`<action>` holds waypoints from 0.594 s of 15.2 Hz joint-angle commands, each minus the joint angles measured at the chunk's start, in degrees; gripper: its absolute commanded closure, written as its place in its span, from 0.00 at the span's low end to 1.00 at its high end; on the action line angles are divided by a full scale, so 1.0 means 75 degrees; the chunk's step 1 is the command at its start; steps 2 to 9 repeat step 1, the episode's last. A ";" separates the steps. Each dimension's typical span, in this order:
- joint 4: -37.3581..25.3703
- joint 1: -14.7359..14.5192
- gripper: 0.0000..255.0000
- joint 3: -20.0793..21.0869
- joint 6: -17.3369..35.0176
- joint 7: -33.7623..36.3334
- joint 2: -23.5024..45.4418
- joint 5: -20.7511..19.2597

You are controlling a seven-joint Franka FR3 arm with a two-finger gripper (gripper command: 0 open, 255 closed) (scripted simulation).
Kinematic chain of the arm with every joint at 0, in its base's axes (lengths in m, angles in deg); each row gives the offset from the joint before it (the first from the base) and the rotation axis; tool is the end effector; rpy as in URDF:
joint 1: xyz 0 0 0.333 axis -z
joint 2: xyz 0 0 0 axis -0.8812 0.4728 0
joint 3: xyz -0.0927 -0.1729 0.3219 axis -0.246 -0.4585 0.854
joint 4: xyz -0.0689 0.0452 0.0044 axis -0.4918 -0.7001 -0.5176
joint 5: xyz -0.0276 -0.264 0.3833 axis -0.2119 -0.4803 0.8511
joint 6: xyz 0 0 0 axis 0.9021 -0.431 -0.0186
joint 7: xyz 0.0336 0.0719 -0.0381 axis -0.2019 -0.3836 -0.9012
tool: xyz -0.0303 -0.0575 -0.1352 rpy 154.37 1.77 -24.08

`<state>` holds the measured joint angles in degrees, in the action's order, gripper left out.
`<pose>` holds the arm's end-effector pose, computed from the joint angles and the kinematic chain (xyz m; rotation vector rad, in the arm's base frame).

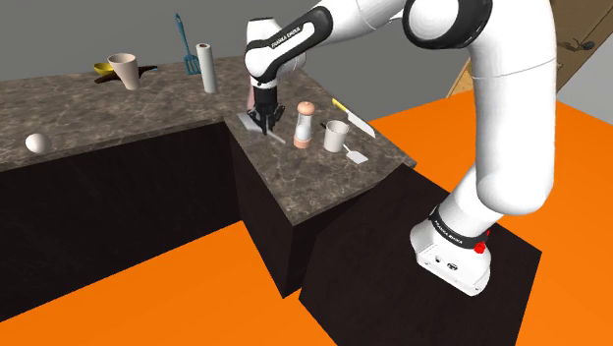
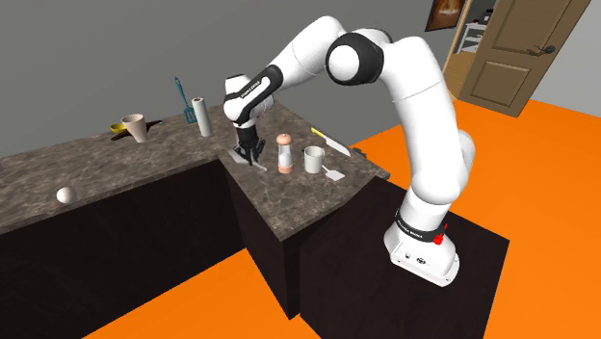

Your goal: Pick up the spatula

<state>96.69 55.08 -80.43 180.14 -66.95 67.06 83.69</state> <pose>0.7478 0.1347 0.1997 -3.0964 0.3353 0.2124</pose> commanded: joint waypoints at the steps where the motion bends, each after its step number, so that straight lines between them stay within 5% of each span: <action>1: 0.0008 0.0000 1.00 0.0002 -0.0033 0.0003 -0.0040 0.0002; 9: 0.0008 0.0000 1.00 0.0002 -0.0033 0.0003 -0.0040 0.0002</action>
